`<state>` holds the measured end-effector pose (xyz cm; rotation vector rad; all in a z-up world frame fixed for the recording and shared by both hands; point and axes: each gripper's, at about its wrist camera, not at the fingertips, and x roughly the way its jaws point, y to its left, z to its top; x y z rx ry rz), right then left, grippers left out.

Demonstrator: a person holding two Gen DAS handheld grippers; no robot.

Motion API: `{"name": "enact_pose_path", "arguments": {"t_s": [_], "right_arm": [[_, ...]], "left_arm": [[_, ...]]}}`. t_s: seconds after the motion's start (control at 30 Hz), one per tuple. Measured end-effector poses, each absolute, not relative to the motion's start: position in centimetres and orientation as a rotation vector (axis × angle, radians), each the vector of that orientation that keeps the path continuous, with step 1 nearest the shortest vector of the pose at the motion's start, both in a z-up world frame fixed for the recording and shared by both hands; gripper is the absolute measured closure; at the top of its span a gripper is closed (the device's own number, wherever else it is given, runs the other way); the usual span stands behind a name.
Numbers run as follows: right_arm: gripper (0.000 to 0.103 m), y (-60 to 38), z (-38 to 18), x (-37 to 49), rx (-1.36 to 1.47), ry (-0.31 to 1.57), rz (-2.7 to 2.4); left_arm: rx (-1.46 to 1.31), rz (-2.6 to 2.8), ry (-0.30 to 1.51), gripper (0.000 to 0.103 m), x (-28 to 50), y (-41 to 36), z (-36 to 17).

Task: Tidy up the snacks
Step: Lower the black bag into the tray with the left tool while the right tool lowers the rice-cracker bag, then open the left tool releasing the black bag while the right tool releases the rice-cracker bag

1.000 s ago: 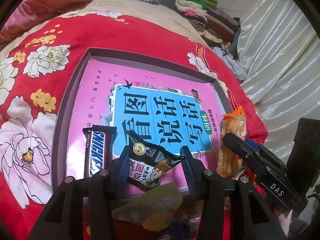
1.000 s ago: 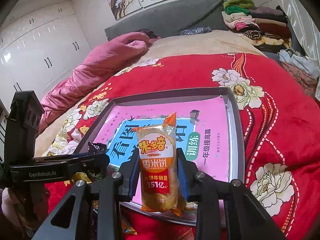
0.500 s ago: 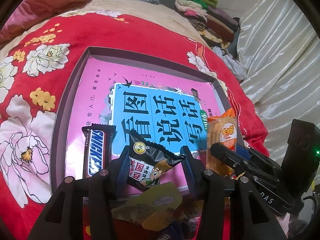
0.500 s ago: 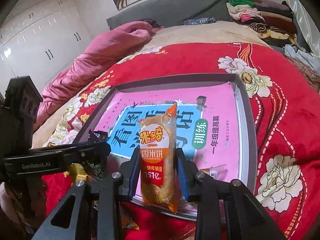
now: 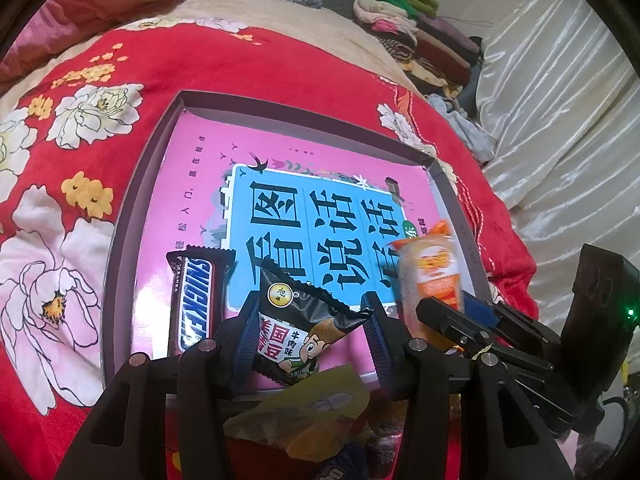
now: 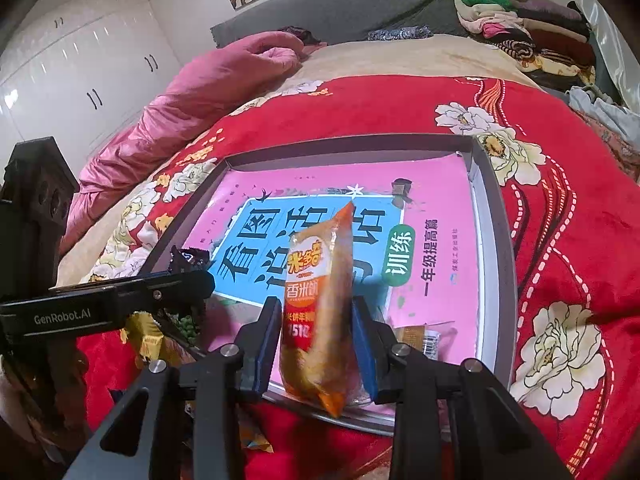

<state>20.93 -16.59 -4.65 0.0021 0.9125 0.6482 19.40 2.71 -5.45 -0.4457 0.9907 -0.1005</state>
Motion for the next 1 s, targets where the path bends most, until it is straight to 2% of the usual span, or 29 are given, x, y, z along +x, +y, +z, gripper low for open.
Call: {"name": "enact_pose_path", "arguments": {"t_s": [0.5,0.67,1.0], "right_arm": [[0.067,-16.78,-4.39,20.86,0.016,0.904,0.651],[0.064,-16.98,-4.22,20.86,0.024,0.905,0.649],[0.058,-17.12,-3.98,20.86,0.026,0.897,0.641]], "left_arm": [[-0.445,-0.097,0.991,0.051,19.34,2.73,-5.38],[-0.443,-0.09,0.994,0.05,19.24,2.94,-5.35],[-0.458,-0.082,0.998,0.041,18.96,3.46,-5.39]]}}
